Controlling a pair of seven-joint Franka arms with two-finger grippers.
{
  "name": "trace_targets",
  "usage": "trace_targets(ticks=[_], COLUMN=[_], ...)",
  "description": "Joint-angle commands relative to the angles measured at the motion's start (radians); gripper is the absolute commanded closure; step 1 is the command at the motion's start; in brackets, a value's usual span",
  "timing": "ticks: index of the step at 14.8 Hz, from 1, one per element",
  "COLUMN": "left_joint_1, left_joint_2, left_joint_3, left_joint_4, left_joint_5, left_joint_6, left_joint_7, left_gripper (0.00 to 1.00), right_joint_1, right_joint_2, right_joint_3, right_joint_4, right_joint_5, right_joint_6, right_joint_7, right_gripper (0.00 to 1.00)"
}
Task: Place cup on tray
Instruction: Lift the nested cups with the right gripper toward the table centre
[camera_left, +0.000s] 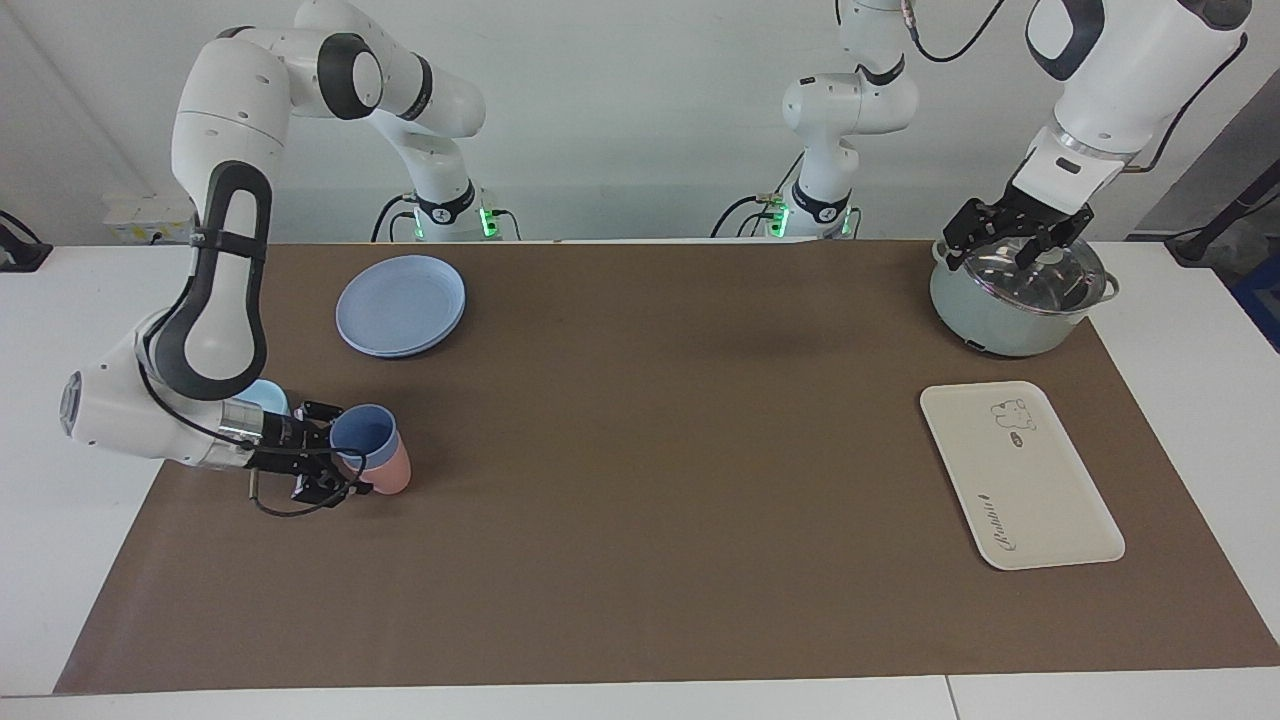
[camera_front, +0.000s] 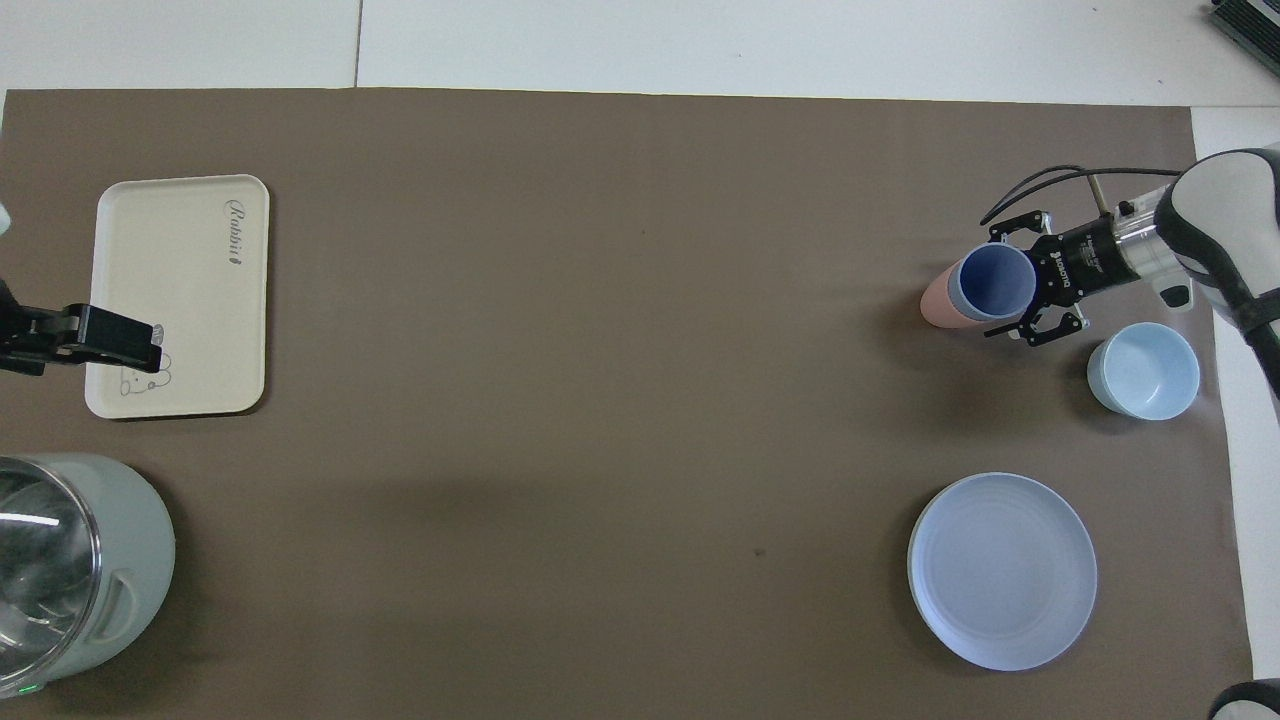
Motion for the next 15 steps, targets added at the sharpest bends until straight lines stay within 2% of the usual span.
trace_targets(ticks=[1, 6, 7, 8, 10, 13, 15], left_joint_1=[0.007, 0.007, 0.007, 0.007, 0.007, 0.007, 0.007], left_joint_2=[-0.018, -0.018, -0.018, -0.018, -0.018, -0.018, -0.018], left_joint_3=[-0.002, -0.003, -0.003, -0.003, -0.003, -0.003, -0.003], left_joint_4=[-0.024, -0.024, -0.024, -0.024, -0.024, -0.024, -0.024], left_joint_5=[-0.013, -0.013, -0.013, -0.013, -0.013, -0.013, -0.013], left_joint_6=[0.015, 0.015, 0.015, 0.015, 0.015, 0.015, 0.015], left_joint_7=[-0.010, -0.010, -0.010, -0.010, -0.010, -0.010, -0.010], left_gripper=[0.00, 0.00, 0.00, 0.00, 0.00, 0.00, 0.00], right_joint_1=[-0.008, 0.010, 0.012, 0.012, 0.013, 0.062, 0.110], right_joint_2=[-0.043, -0.069, -0.072, -0.073, -0.076, -0.124, -0.199], right_joint_3=[0.010, 0.012, 0.015, 0.018, 0.029, 0.044, 0.044], right_joint_4=[-0.069, -0.157, -0.158, -0.160, -0.158, -0.178, -0.215], right_joint_5=[0.056, 0.141, 0.156, 0.165, 0.202, 0.208, 0.208], right_joint_6=[0.062, 0.151, 0.145, 0.136, 0.081, 0.075, 0.076], right_joint_7=[0.009, 0.009, 0.010, 0.009, 0.009, 0.016, 0.062], right_gripper=[0.05, 0.05, 0.09, 0.25, 1.00, 1.00, 1.00])
